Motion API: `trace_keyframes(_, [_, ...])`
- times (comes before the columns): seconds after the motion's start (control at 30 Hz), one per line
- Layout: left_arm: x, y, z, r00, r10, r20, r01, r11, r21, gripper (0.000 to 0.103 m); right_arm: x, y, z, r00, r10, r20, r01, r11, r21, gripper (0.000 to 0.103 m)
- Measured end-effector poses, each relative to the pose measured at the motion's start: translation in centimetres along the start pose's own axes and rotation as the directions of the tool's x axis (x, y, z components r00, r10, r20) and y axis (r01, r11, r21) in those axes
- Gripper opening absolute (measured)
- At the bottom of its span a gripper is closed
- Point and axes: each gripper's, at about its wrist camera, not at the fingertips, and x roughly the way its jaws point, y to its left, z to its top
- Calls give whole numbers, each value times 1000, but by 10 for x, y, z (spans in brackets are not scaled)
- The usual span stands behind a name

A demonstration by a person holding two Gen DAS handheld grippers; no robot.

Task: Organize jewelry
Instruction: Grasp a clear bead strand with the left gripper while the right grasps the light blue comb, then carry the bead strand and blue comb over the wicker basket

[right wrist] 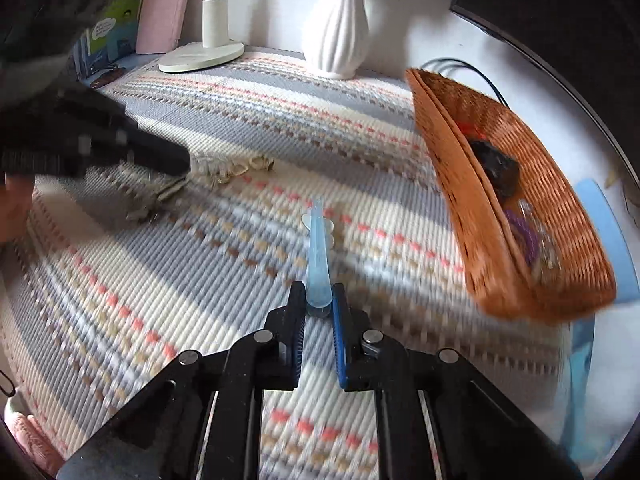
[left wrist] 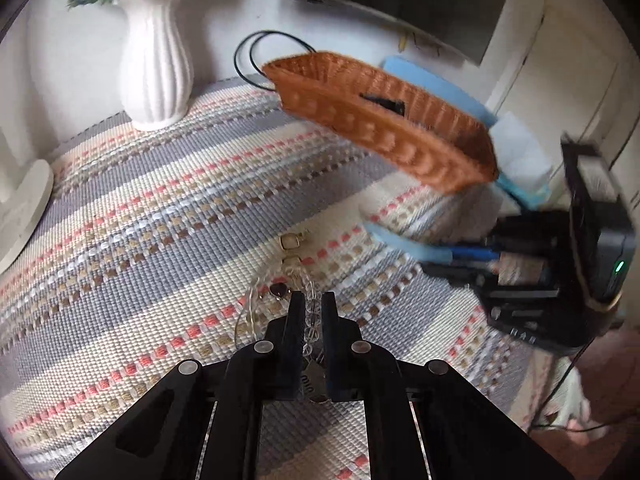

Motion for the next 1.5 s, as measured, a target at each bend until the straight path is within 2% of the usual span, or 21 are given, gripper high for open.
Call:
trace_keyframes(0.13, [-24, 13, 5, 997, -51, 56, 54, 997, -59, 8, -18, -8, -17, 1000, 5, -7, -4, 999, 44, 14])
trace_keyframes(0.27, [-44, 15, 10, 993, -65, 103, 72, 995, -70, 8, -44, -19, -28, 999, 8, 39, -11, 997, 81, 14])
trace_keyframes(0.37, [-57, 9, 13, 989, -68, 133, 76, 995, -58, 8, -60, -28, -33, 998, 6, 57, -13, 993, 116, 14])
trace_keyframes(0.7, [-73, -23, 35, 984, -67, 166, 66, 998, 14, 8, -96, -57, -38, 993, -34, 112, 14, 984, 177, 14])
trace_keyframes(0.97, [-76, -53, 77, 977, -63, 204, 48, 996, 78, 8, -131, -100, -22, 976, -116, 187, 64, 963, 261, 14])
trace_keyframes(1.13, [-69, -72, 122, 965, -105, 241, 84, 992, 97, 8, -149, -143, 3, 955, -194, 226, 106, 930, 353, 14])
trace_keyframes(1.2, [-61, -81, 138, 961, -123, 246, 98, 989, 108, 8, -149, -159, 12, 952, -199, 232, 101, 921, 377, 14])
trace_keyframes(1.3, [-42, -93, 161, 964, -139, 227, 113, 986, 123, 8, -140, -181, 27, 953, -181, 245, 68, 911, 408, 14])
trace_keyframes(1.5, [9, -107, 188, 972, -104, 212, 72, 986, 153, 8, -89, -215, 57, 970, -128, 207, 21, 891, 453, 14])
